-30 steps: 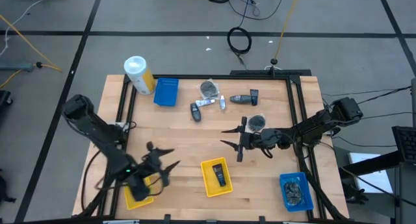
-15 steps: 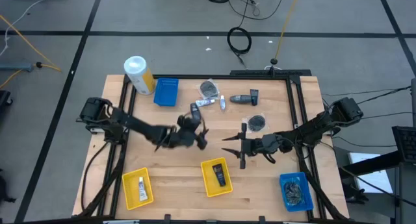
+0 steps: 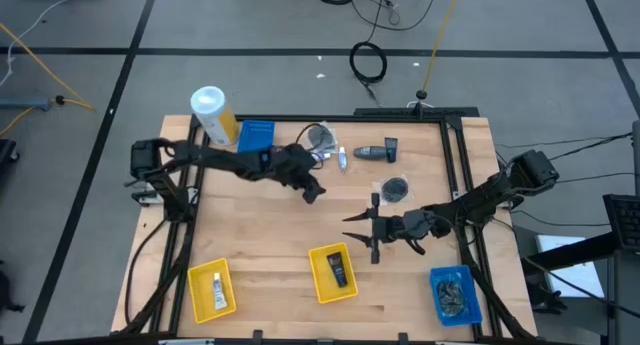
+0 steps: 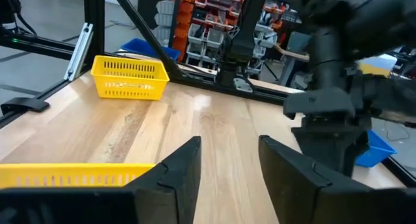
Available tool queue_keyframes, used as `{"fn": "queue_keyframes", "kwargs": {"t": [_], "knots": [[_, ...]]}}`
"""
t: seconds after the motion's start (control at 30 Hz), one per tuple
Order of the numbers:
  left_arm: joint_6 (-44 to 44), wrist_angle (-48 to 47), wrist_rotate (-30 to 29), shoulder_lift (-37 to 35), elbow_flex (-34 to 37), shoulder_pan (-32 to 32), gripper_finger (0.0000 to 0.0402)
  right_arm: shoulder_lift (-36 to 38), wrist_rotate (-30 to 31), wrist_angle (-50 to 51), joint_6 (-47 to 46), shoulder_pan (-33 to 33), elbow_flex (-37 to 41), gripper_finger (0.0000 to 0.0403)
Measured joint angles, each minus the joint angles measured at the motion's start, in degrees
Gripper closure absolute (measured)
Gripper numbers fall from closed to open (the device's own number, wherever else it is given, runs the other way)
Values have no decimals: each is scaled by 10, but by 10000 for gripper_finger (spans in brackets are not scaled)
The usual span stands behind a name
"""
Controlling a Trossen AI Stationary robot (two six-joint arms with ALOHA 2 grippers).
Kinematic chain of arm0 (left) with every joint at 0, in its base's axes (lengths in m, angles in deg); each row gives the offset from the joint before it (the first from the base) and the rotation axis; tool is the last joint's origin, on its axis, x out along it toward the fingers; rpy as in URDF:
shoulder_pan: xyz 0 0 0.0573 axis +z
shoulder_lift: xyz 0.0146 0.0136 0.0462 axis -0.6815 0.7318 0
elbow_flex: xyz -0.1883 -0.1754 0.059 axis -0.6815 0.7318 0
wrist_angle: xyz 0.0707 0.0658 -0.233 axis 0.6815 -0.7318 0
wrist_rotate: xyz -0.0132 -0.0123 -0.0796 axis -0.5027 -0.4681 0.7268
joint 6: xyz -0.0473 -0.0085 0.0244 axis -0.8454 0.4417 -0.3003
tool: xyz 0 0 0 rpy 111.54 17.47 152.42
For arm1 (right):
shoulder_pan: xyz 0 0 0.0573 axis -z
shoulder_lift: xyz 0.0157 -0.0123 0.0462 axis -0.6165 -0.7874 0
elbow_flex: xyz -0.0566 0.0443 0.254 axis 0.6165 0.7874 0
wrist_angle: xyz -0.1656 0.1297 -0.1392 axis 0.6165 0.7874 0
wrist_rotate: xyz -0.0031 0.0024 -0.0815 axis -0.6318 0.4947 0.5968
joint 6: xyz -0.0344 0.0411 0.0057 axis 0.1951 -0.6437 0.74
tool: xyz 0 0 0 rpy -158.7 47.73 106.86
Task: Pick & Place Travel size toiletries
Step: Put the black deodorant into the top blue bin
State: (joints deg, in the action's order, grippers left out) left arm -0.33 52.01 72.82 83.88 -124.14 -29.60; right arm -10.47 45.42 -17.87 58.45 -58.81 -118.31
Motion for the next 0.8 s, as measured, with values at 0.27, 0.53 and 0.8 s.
{"fn": "queue_keyframes", "kwargs": {"t": [0.27,0.53,0.8], "knots": [[27,-295,-298,-1,-139,-68,98,0,2,0,4,1,0,259],[43,-225,-277,-1,-141,-75,121,0,2,0,4,1,0,259],[-3,-308,-253,0,-141,-14,83,0,1,0,4,1,0,260]]}}
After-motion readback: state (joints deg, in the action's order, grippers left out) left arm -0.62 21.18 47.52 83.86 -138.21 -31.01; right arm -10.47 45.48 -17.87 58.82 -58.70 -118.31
